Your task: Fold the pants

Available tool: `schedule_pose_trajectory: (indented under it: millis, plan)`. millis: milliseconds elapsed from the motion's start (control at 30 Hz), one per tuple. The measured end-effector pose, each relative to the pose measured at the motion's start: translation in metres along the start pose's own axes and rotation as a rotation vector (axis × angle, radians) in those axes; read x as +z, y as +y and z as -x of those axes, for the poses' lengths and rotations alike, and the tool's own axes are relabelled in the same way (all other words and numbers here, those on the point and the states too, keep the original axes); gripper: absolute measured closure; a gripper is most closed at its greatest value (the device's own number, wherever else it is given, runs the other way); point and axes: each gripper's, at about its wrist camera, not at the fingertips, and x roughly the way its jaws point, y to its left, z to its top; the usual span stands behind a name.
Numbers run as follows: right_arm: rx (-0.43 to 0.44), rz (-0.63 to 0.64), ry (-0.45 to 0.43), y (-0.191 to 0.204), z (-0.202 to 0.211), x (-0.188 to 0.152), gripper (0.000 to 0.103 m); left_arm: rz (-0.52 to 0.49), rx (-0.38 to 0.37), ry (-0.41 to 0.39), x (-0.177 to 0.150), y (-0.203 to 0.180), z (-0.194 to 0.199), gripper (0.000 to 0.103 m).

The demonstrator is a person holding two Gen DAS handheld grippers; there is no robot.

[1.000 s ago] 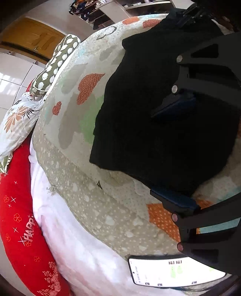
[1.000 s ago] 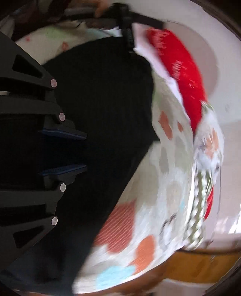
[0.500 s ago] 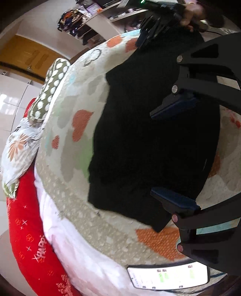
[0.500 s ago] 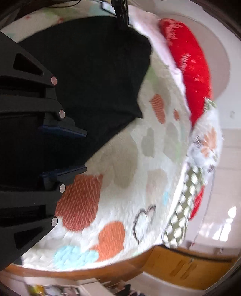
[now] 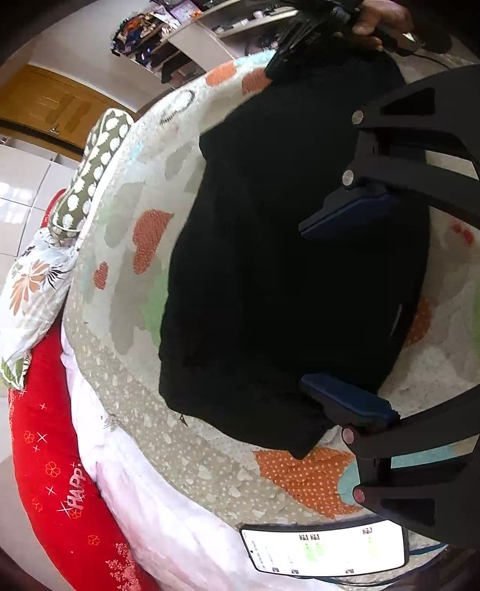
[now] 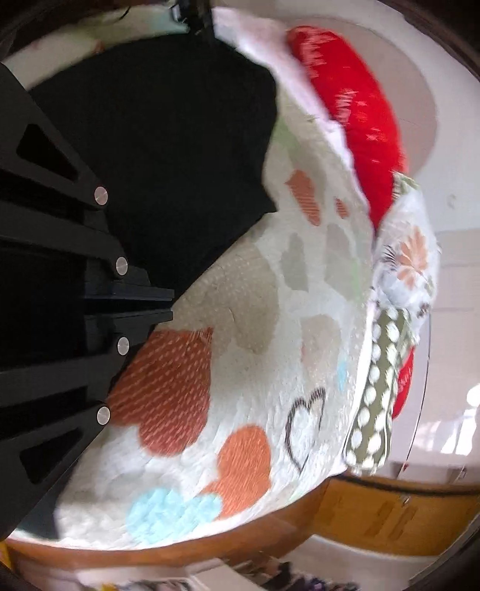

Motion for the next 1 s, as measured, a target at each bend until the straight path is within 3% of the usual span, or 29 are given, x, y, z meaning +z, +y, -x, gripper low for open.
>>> schedule_pose_trajectory:
  millis: [33,100,233,333,433,567,633,733,833,933,1000]
  plan:
    - [-0.009,-0.006,-0.01,-0.003,0.01,-0.004,0.091,0.004,-0.019,-0.001,0.0,-0.001,0.005,0.028]
    - [-0.025,-0.022,-0.036,-0.008,0.036,-0.019,0.074,-0.006,-0.06,-0.015,-0.001,-0.007,0.017,0.028]
    - [-0.069,-0.077,-0.027,-0.034,0.067,-0.06,0.073,-0.042,-0.123,-0.016,-0.003,-0.028,0.024,0.027]
    - [-0.111,-0.141,0.003,-0.058,0.074,-0.089,0.075,-0.067,-0.152,0.034,-0.01,-0.045,0.011,0.026]
    - [-0.061,-0.229,-0.029,-0.077,0.089,-0.11,0.077,-0.105,-0.179,0.082,-0.021,-0.063,-0.005,0.026]
    - [-0.105,-0.248,-0.044,-0.079,0.112,-0.116,0.072,-0.167,-0.153,0.084,-0.031,-0.082,-0.012,0.025]
    - [-0.101,-0.269,-0.056,-0.086,0.121,-0.118,0.071,-0.173,-0.191,0.091,-0.031,-0.087,-0.008,0.025]
    - [-0.143,-0.288,-0.079,-0.094,0.129,-0.118,0.062,-0.167,-0.237,0.078,-0.03,-0.091,0.0,0.024]
    - [-0.177,-0.314,-0.09,-0.103,0.128,-0.114,0.062,-0.18,-0.22,0.063,-0.03,-0.098,0.001,0.024]
    - [-0.147,-0.328,-0.112,-0.105,0.121,-0.105,0.062,-0.184,-0.207,0.075,-0.032,-0.106,-0.007,0.024]
    - [-0.194,-0.295,-0.069,-0.102,0.105,-0.099,0.062,-0.198,-0.182,0.071,-0.034,-0.111,-0.01,0.024]
